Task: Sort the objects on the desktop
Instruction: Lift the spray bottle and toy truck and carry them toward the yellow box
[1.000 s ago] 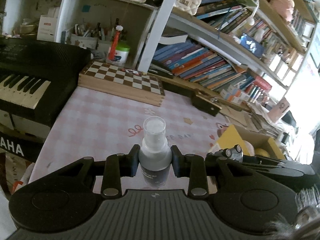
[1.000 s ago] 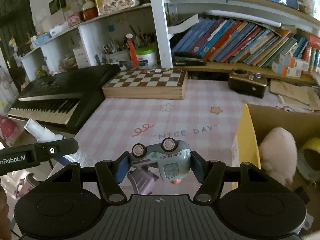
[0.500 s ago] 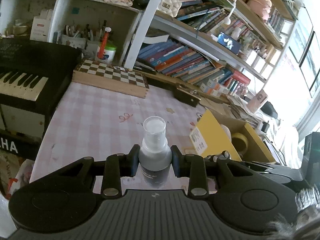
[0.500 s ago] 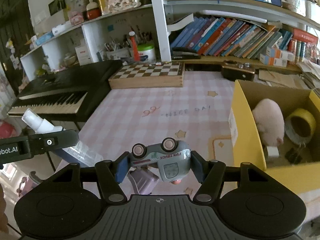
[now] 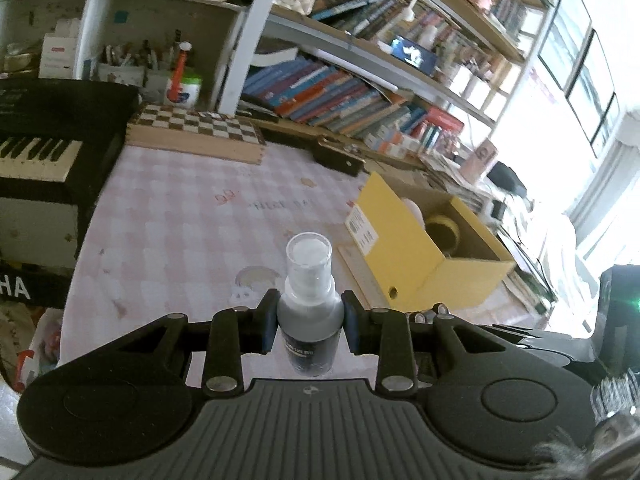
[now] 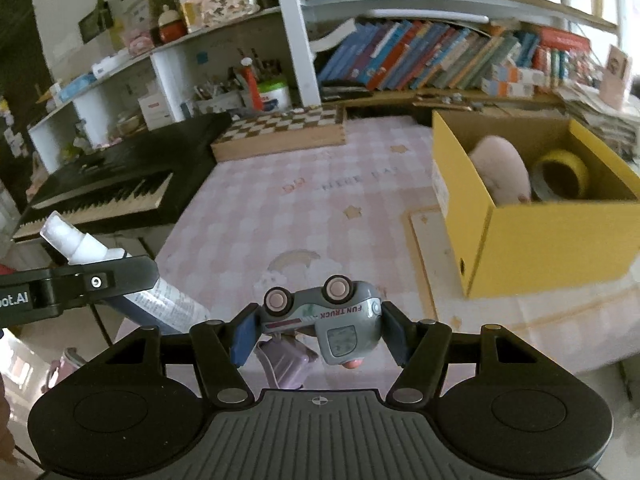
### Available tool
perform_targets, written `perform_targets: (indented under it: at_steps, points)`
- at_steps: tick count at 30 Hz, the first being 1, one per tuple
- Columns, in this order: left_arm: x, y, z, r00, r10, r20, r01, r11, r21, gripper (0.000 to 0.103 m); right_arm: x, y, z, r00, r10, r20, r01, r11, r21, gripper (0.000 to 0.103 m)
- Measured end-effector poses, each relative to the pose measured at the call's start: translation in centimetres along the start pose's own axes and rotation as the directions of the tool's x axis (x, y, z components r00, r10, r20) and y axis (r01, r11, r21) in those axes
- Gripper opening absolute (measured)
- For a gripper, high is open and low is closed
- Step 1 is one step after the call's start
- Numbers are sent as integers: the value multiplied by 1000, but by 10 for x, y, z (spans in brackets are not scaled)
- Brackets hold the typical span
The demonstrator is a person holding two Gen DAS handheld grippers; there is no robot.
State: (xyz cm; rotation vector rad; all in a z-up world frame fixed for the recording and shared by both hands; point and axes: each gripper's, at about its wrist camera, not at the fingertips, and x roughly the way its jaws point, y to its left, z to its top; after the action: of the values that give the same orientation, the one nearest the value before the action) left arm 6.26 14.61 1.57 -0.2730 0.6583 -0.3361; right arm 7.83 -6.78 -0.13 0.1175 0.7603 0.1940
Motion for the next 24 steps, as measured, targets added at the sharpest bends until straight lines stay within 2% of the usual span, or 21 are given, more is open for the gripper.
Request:
perform_targets:
  at_steps: [13,24]
  points:
    - [-1,-26,-21,989,-123,-80,128,989,68,30,-38,-16,-39,995,-100,-11,101,990,103,64]
    - [22,-65,-29,960,-231,-157,251,960,126,30,-62,-48,-59,979,-201,-28,203,961,187,64]
